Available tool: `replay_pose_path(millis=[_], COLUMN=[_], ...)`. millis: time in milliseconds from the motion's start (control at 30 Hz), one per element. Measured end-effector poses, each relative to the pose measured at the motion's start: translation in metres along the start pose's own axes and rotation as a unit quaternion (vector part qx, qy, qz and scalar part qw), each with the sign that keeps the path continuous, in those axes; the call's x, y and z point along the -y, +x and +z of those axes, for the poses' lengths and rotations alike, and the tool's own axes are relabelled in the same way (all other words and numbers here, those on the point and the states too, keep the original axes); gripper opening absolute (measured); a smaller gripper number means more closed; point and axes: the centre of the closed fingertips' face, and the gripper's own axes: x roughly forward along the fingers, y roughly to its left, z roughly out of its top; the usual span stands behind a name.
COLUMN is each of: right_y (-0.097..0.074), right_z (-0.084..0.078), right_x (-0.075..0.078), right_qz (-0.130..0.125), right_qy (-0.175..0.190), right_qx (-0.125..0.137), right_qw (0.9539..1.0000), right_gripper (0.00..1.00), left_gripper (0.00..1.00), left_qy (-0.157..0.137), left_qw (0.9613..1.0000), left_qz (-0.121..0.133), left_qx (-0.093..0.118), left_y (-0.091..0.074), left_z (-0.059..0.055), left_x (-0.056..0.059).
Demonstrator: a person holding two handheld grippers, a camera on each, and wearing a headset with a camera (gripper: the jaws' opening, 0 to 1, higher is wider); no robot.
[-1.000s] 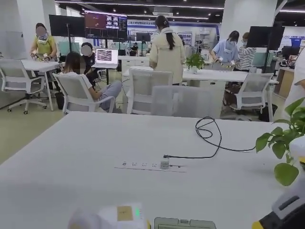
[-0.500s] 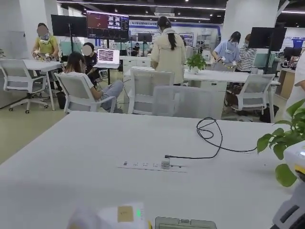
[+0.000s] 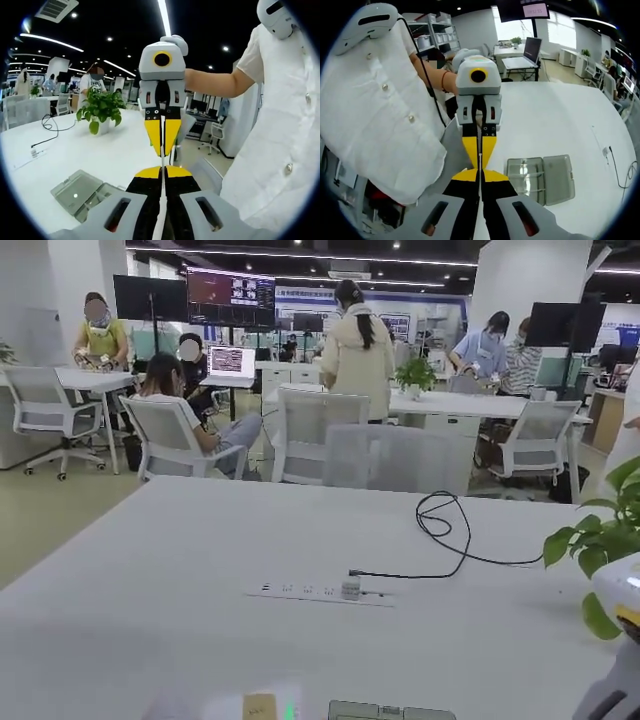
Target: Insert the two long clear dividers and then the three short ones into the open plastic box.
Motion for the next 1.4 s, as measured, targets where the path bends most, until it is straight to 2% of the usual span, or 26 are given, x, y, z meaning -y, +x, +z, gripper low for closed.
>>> replay_pose_path(millis=[167,500,767,1100,1267,1400], right_y=[0.001,-0.001,0.0,0.002,0.004,0.008], right_z=[0.0,0.003,0.006,0.009,0.007,0.007], right_x=[0.002,0.008,0.013,0.025,0.033,0.041], right_qz=[-0.001,-0.011,-0.021,-0.038,-0.044,-0.051], right_qy=[0.002,0.002,0.001,0.003,0.005,0.005], right_qx=[0.0,0.006,0.014,0.022,0.024,0.023], right_qw=[1.0,0.9999,0.9997,0.999,0.9987,0.9984], right_gripper=[0.03,0.03,0.03,0.03,0.03,0.03], left_gripper=[0.01,0.1,0.21,0.36,0.44,0.48], left_qy=[0.002,-0.008,-0.02,-0.025,-0.034,-0.041], left_qw=[1.0,0.9996,0.9982,0.9941,0.9911,0.9896], left_qz=[0.004,0.022,0.053,0.097,0.115,0.123], left_qx=[-0.001,-0.013,-0.02,-0.042,-0.058,-0.062], left_y=[-0.001,-0.008,-0.018,-0.034,-0.041,-0.046], left_z=[-0.001,-0.01,-0.019,-0.036,-0.048,-0.056], left_x=[-0.001,-0.005,-0.015,-0.031,-0.038,-0.041])
